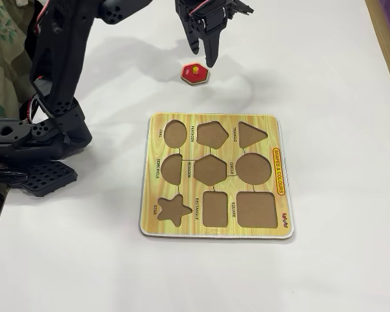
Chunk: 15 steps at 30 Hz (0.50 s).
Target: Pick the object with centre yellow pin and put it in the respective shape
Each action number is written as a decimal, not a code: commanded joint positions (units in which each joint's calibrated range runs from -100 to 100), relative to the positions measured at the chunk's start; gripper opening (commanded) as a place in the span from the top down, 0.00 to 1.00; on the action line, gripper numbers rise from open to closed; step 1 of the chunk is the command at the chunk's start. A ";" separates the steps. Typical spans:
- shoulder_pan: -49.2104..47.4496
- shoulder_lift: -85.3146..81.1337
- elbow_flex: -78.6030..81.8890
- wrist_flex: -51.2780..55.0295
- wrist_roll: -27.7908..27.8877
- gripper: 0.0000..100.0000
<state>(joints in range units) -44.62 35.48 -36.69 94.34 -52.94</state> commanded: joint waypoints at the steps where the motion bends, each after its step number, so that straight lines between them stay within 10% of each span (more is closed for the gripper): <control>1: -1.28 0.84 -4.41 0.04 -0.20 0.82; 15: -3.23 8.20 -6.29 -0.05 -0.20 0.82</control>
<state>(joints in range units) -47.52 43.73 -40.11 94.26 -52.94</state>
